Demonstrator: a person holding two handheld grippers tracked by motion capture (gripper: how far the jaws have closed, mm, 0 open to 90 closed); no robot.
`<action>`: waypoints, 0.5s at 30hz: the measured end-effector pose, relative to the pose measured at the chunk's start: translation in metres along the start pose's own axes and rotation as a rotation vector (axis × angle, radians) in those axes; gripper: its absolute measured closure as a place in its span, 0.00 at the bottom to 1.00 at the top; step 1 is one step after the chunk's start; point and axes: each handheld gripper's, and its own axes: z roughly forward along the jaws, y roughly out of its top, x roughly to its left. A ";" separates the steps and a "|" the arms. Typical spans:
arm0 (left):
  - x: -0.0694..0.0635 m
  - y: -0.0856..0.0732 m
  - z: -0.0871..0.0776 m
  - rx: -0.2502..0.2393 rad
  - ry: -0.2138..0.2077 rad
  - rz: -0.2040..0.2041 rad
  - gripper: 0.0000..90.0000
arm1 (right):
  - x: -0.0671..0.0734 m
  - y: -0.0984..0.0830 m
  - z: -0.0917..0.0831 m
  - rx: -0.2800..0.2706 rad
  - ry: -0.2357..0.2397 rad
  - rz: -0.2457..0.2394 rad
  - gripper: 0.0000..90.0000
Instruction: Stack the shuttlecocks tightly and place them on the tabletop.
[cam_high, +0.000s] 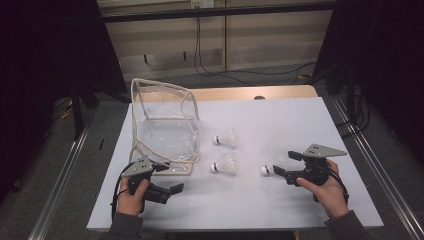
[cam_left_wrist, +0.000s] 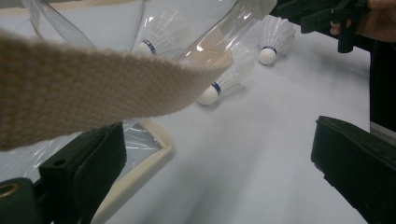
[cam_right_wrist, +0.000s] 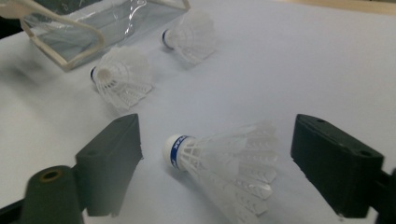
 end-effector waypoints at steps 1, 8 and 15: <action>0.000 0.000 0.000 0.000 0.001 0.001 0.04 | 0.000 -0.001 0.001 0.014 0.002 -0.004 0.13; 0.000 0.000 0.000 0.001 0.000 0.000 0.04 | -0.002 -0.004 0.002 0.032 0.005 0.020 0.07; 0.000 0.000 0.000 -0.001 0.000 0.002 0.04 | -0.005 -0.009 0.002 0.076 0.041 0.031 0.22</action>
